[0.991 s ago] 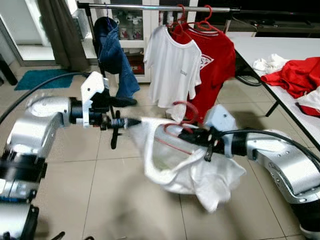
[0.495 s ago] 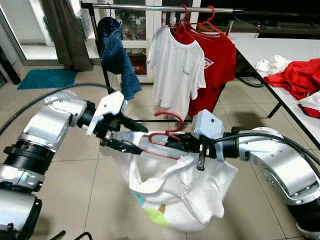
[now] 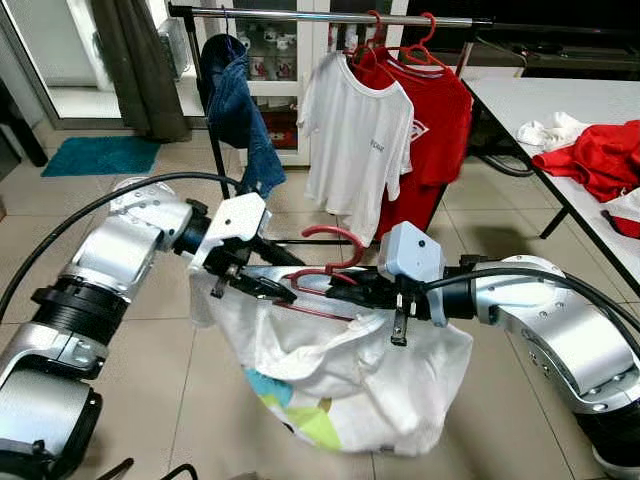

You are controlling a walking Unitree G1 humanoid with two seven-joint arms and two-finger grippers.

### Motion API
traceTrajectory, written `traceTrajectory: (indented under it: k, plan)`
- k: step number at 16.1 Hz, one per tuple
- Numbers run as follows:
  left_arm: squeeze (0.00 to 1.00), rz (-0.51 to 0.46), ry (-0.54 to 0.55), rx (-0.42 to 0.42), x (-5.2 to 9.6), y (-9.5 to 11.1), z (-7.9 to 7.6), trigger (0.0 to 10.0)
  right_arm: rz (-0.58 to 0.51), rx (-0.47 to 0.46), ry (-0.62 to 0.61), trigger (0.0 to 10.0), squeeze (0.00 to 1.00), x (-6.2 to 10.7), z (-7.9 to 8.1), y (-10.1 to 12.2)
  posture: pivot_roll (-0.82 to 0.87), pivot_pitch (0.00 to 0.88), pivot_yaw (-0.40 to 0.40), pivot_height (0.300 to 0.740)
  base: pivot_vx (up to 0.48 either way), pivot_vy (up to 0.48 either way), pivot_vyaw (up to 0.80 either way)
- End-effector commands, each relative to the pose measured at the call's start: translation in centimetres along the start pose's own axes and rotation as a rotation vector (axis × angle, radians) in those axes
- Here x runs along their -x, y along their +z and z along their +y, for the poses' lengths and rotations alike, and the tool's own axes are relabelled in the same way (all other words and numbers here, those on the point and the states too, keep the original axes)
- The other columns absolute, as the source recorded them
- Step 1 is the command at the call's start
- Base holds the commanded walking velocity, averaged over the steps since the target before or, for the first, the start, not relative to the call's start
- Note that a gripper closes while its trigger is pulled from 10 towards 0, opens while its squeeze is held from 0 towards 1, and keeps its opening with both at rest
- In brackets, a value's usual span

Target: Hang hanger

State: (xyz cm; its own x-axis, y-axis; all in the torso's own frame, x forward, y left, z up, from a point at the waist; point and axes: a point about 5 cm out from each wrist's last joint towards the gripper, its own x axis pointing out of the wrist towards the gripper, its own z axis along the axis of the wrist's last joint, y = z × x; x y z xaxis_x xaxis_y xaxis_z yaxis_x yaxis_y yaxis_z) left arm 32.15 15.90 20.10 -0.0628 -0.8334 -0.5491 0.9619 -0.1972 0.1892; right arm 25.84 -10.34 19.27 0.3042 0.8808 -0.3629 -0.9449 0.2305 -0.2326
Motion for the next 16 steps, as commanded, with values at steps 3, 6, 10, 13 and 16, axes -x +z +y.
traceTrajectory:
  k: [3,6,10,13,16]
  plan:
    - [0.00,0.086,-0.002,-0.041,0.1,-0.2,0.2,0.0,-0.020,0.023,0.011,10.0,0.00,0.0,0.2,0.8,-0.15,0.000,-0.010,0.740,0.000,0.000,0.00]
    - [0.00,0.090,0.048,-0.052,-0.1,0.1,0.8,0.0,-0.023,0.024,0.014,10.0,0.00,0.0,0.2,0.9,-0.15,0.000,-0.011,0.740,0.000,0.000,0.00]
    - [0.00,0.066,0.033,-0.038,-0.3,0.1,0.7,0.0,-0.029,0.015,0.019,10.0,0.00,0.0,0.3,1.0,-0.15,0.000,-0.011,0.740,0.000,0.000,0.00]
    - [0.00,0.072,0.023,0.006,-0.3,-0.4,0.5,0.0,-0.033,0.000,0.014,10.0,0.00,0.0,0.3,1.0,-0.15,0.000,-0.010,0.740,0.000,0.000,0.00]
    - [0.00,0.095,0.060,0.052,-0.1,-1.1,0.4,0.0,-0.080,-0.065,-0.032,10.0,1.00,0.3,-0.2,1.3,-0.15,0.000,-0.007,0.740,0.000,0.000,0.00]
